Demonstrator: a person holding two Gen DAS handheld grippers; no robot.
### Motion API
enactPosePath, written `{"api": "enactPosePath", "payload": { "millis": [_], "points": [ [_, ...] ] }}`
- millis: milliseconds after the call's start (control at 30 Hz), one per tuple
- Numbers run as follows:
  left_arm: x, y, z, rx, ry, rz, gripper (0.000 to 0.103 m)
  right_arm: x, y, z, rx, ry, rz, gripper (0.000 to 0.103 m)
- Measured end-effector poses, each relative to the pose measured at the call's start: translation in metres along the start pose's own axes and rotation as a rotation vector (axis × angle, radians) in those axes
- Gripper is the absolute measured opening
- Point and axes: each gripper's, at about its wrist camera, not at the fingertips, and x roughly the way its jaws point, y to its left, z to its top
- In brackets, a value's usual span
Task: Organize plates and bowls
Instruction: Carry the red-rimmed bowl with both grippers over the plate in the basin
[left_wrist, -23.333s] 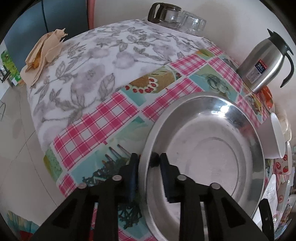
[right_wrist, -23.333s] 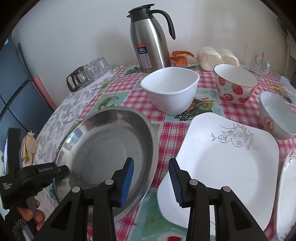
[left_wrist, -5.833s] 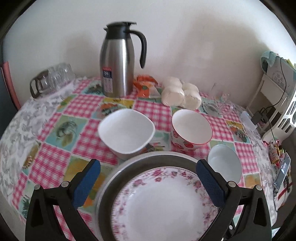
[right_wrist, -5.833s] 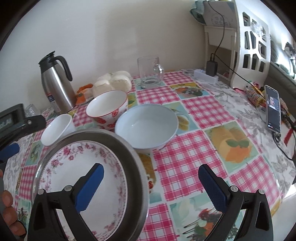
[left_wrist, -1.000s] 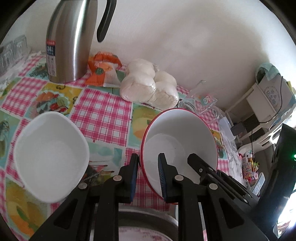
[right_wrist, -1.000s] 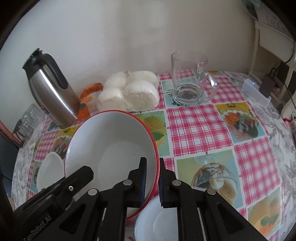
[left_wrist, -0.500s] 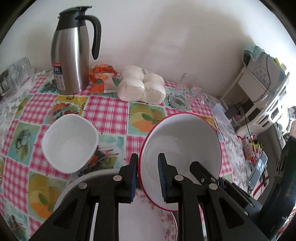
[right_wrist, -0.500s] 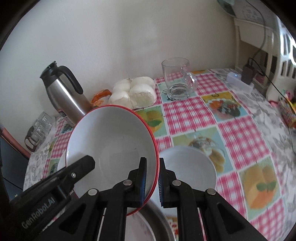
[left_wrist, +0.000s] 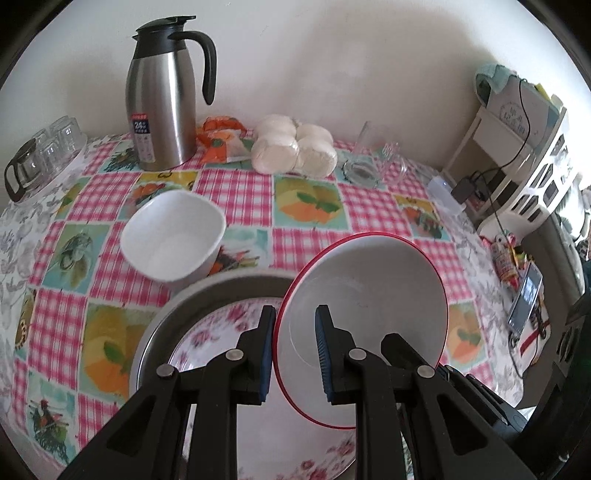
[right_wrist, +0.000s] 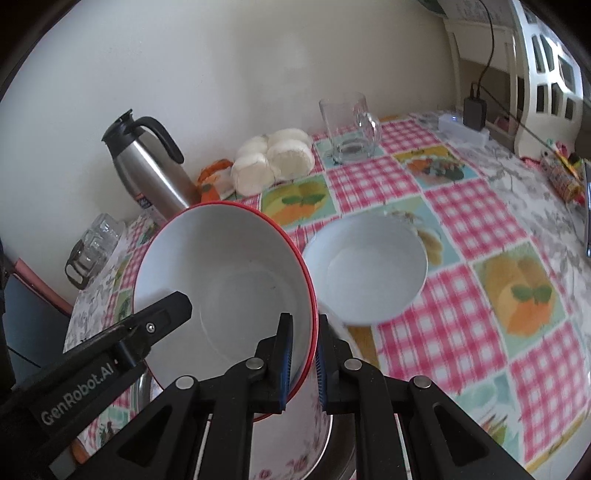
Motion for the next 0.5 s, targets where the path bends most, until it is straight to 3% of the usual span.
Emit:
{"api": "enactPosePath", "payload": {
  "millis": [500],
  "points": [
    [-0.009, 0.004, -0.026, 0.018, 0.030, 0.025, 0.021, -0.011, -0.004, -0.027, 0.036, 0.032, 0.027, 0.014]
  ]
}}
